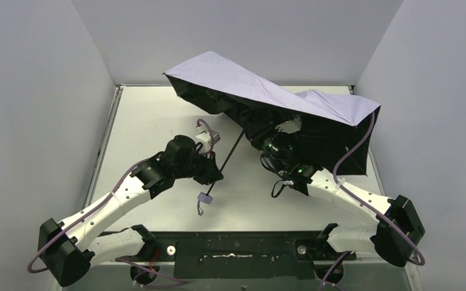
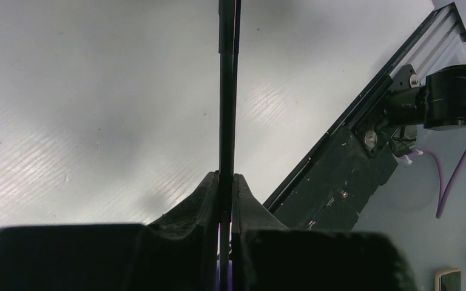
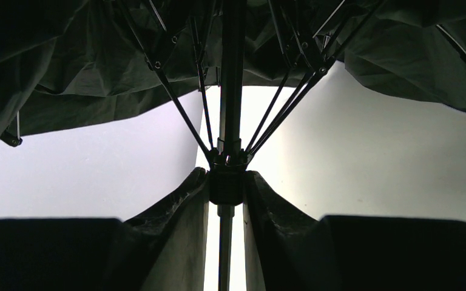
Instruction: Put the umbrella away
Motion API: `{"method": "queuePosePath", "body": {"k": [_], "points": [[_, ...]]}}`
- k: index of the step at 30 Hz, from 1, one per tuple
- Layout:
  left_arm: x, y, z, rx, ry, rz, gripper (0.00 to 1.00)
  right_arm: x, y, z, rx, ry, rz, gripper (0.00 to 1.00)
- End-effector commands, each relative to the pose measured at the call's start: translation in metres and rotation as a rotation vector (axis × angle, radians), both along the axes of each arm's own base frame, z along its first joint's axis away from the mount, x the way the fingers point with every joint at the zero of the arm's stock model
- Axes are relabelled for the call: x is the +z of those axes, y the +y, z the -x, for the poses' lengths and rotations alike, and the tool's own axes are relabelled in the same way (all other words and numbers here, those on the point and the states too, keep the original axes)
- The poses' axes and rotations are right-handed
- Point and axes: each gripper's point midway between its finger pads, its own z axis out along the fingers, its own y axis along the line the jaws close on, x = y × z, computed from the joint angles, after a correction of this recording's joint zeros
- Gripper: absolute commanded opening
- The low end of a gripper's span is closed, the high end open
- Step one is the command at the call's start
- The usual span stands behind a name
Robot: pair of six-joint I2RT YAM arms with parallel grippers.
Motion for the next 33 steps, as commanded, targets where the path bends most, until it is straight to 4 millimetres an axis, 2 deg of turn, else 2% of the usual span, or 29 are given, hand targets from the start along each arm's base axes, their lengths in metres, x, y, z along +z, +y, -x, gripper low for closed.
{"method": "queuePosePath", "body": {"k": [1,3,6,10,14,18,25,28,32,33], "points": [[0.055,-0.018,-0.041,0.095,-0.165,0.119,0.00,0.031,-0.010,0.011,-0.011,-0.048,-0.083,0.00],[0.070,-0.022,-0.058,0.139,-0.217,0.136,0.00,0.024,-0.011,0.015,0.000,-0.025,-0.076,0.00],[0.092,-0.029,-0.077,0.170,-0.283,0.151,0.00,0.016,-0.002,0.026,0.055,0.008,-0.068,0.00],[0.103,-0.039,-0.096,0.181,-0.331,0.147,0.00,0.002,0.017,0.045,0.130,0.047,-0.069,0.00],[0.110,-0.047,-0.107,0.185,-0.355,0.156,0.00,-0.012,0.037,0.061,0.188,0.077,-0.062,0.00],[0.122,-0.047,-0.113,0.206,-0.380,0.165,0.00,-0.024,0.047,0.065,0.209,0.097,-0.054,0.00],[0.149,-0.043,-0.113,0.214,-0.435,0.198,0.00,-0.043,0.048,0.064,0.203,0.129,-0.002,0.00],[0.149,-0.042,-0.112,0.212,-0.440,0.194,0.00,-0.045,0.049,0.063,0.199,0.128,-0.020,0.00],[0.141,-0.041,-0.109,0.201,-0.427,0.180,0.00,-0.037,0.042,0.057,0.154,0.104,-0.041,0.00],[0.138,-0.041,-0.106,0.188,-0.420,0.177,0.04,-0.035,0.039,0.055,0.131,0.096,-0.045,0.00]]}}
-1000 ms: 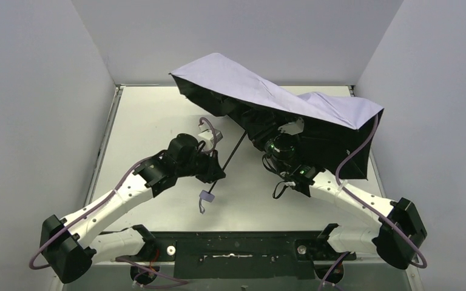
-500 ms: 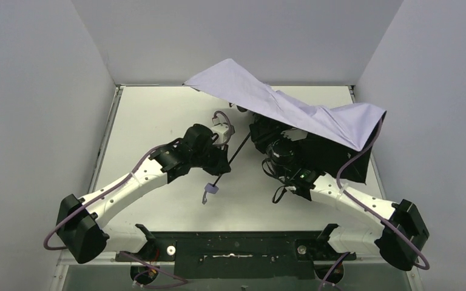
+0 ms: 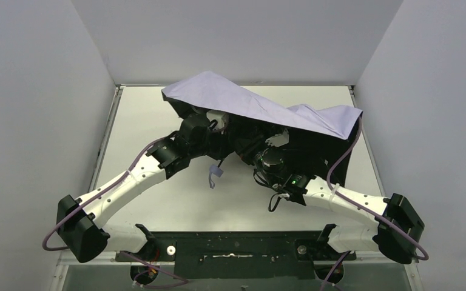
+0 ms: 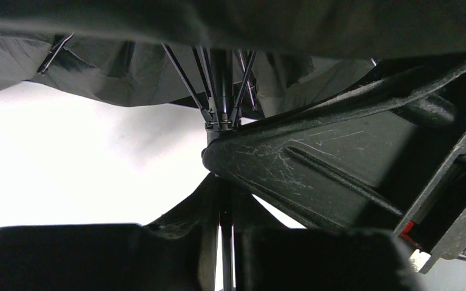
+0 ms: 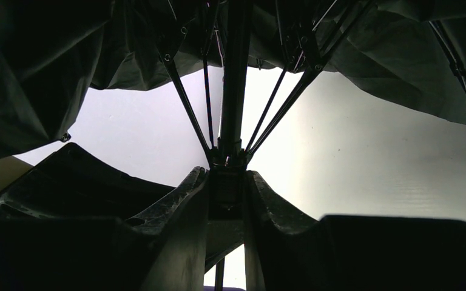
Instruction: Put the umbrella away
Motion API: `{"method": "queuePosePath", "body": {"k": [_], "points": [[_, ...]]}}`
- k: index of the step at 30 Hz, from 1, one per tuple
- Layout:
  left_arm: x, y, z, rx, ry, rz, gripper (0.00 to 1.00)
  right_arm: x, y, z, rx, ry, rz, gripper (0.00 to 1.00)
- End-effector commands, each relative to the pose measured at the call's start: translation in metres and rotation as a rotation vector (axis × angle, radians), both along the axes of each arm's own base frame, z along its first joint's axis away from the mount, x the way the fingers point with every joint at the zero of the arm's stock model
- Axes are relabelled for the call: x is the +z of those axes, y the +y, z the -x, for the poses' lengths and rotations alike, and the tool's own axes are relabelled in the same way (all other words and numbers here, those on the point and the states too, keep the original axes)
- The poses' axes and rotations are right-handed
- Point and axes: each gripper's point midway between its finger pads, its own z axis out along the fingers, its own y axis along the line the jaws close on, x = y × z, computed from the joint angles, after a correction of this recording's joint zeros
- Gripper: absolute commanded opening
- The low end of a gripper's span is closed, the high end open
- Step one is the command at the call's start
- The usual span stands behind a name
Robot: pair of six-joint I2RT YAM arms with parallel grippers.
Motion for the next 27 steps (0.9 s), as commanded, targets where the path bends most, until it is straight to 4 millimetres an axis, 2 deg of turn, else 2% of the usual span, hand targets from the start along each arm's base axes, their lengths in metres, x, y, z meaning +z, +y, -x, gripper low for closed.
{"method": "queuePosePath", "body": {"k": [1,4,7,13,18,22,27], "points": [[0.086,-0.003,-0.027,0.054,-0.237,0.179,0.13,-0.009,-0.005,0.004,-0.006,0.002,0.029,0.00],[0.075,-0.003,-0.012,-0.005,-0.199,0.157,0.57,-0.001,-0.020,-0.008,-0.067,-0.020,0.011,0.00],[0.061,0.002,0.005,-0.051,-0.157,0.132,0.73,0.007,-0.032,-0.017,-0.094,-0.037,0.006,0.00],[0.030,0.015,0.030,-0.064,-0.065,0.109,0.78,0.017,-0.041,-0.023,-0.110,-0.062,0.005,0.00],[0.012,0.012,0.043,-0.102,0.000,0.121,0.78,0.017,-0.038,-0.022,-0.093,-0.057,-0.009,0.00],[0.000,0.009,0.044,-0.112,0.028,0.109,0.78,0.020,-0.037,-0.022,-0.087,-0.060,-0.019,0.00],[-0.008,0.000,0.051,-0.160,0.064,0.108,0.68,0.022,-0.038,-0.021,-0.088,-0.066,-0.019,0.00]]}}
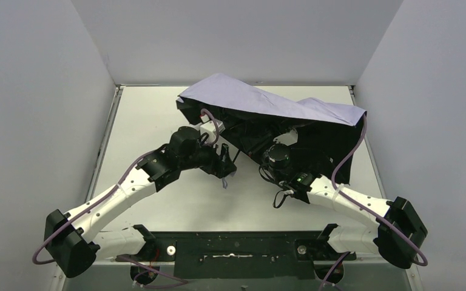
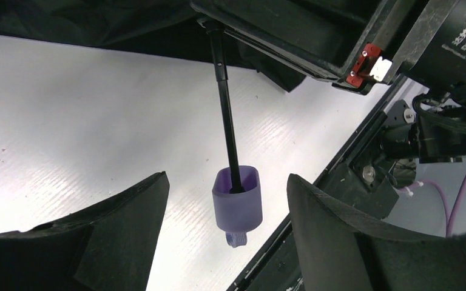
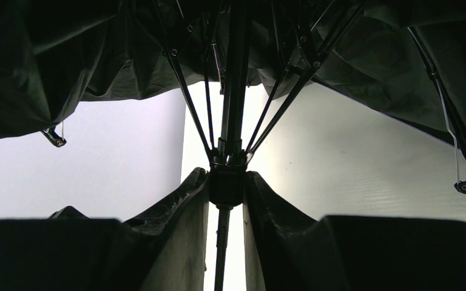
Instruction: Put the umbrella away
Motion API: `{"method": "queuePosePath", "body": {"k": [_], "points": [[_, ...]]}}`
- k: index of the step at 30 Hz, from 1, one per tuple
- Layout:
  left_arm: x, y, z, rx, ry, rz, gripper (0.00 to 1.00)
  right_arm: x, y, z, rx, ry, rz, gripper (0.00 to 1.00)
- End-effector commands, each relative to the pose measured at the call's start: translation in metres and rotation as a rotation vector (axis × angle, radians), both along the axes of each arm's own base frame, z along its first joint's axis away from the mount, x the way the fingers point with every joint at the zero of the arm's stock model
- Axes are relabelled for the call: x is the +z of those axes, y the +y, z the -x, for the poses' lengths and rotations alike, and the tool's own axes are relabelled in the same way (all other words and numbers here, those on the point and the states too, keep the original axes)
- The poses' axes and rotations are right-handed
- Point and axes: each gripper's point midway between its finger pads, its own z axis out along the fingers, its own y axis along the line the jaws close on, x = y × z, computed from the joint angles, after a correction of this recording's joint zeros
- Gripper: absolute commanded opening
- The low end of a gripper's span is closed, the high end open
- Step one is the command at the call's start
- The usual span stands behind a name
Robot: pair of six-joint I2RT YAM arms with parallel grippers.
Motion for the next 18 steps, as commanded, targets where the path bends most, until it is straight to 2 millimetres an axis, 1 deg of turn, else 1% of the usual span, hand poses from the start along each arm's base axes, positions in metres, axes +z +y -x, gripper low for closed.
{"method": "queuePosePath", "body": {"k": [1,3,8,12,16,18], "points": [[0.008,-0.016,0.008,-0.074,-0.002,0.051,0.66,0.044,-0.002,-0.002,-0.008,-0.103,-0.092,0.00],[0.003,-0.015,0.010,-0.080,0.010,0.040,0.62,0.044,-0.002,-0.002,-0.007,-0.104,-0.092,0.00],[-0.006,-0.013,0.013,-0.074,0.031,0.017,0.58,0.045,0.000,-0.003,-0.003,-0.109,-0.098,0.00],[-0.014,-0.014,0.016,-0.068,0.053,0.001,0.51,0.046,-0.001,-0.004,-0.009,-0.114,-0.107,0.00],[-0.018,-0.016,0.017,-0.071,0.066,-0.005,0.49,0.047,-0.002,-0.004,-0.016,-0.125,-0.117,0.00],[-0.019,-0.017,0.018,-0.077,0.065,-0.008,0.44,0.048,-0.003,-0.004,-0.018,-0.129,-0.121,0.00]]}}
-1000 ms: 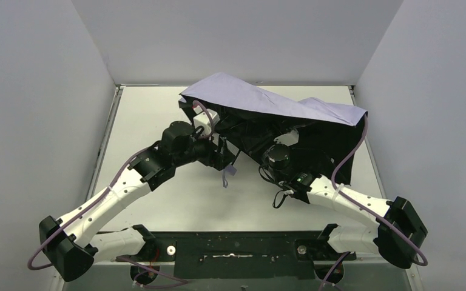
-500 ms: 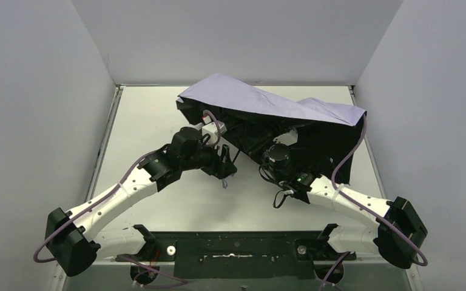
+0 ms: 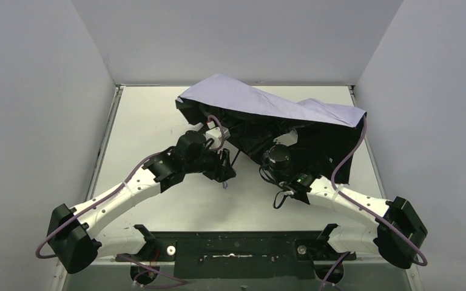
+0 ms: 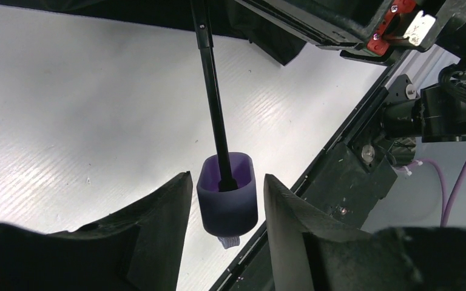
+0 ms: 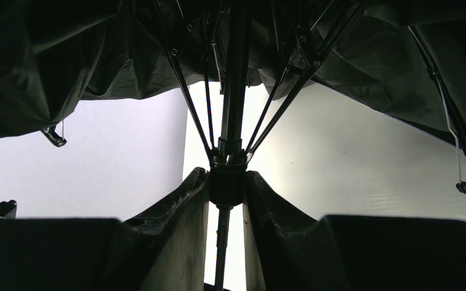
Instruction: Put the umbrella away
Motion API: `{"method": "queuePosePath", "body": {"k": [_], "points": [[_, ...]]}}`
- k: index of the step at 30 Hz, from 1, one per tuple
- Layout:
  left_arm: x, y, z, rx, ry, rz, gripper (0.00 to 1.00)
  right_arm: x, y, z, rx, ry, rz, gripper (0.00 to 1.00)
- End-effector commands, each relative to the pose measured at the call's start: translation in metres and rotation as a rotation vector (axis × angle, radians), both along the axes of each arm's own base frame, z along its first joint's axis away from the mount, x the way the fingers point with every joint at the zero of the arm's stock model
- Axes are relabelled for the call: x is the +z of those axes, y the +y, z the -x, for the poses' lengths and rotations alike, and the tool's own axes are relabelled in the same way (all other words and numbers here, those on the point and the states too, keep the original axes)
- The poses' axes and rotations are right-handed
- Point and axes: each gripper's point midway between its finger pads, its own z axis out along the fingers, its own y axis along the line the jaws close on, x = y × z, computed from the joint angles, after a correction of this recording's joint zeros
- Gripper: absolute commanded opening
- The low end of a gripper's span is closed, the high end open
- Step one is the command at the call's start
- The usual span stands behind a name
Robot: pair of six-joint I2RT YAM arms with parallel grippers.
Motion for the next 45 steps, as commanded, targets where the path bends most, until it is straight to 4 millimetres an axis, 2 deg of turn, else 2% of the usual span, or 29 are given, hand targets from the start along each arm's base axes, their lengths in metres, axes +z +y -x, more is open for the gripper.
{"method": "queuePosePath", "body": {"k": [1,6,12,15,21,28,33,40,45], "points": [[0.006,-0.008,0.002,-0.024,-0.009,0.025,0.41,0.047,-0.004,-0.004,-0.024,-0.120,-0.113,0.00],[0.005,-0.009,0.003,-0.035,-0.004,0.012,0.33,0.045,-0.004,-0.004,-0.025,-0.118,-0.113,0.00],[0.003,-0.009,0.002,-0.030,0.002,-0.002,0.09,0.045,-0.003,-0.003,-0.017,-0.116,-0.118,0.00],[0.006,-0.006,-0.007,0.015,-0.019,-0.012,0.00,0.045,-0.002,0.000,0.002,-0.122,-0.106,0.00],[0.036,-0.005,-0.041,0.174,-0.120,0.026,0.00,0.046,0.018,0.023,0.102,-0.125,-0.026,0.00],[0.085,-0.005,-0.075,0.281,-0.246,0.085,0.00,0.021,0.054,0.057,0.221,-0.047,-0.036,0.00],[0.088,0.003,-0.082,0.304,-0.274,0.058,0.00,0.016,0.063,0.063,0.241,-0.040,-0.035,0.00],[0.083,0.019,-0.074,0.326,-0.273,0.031,0.00,0.042,0.061,0.054,0.212,-0.117,-0.007,0.00],[0.103,0.040,-0.065,0.369,-0.290,0.000,0.00,0.074,0.077,0.052,0.253,-0.177,-0.034,0.00]]}}
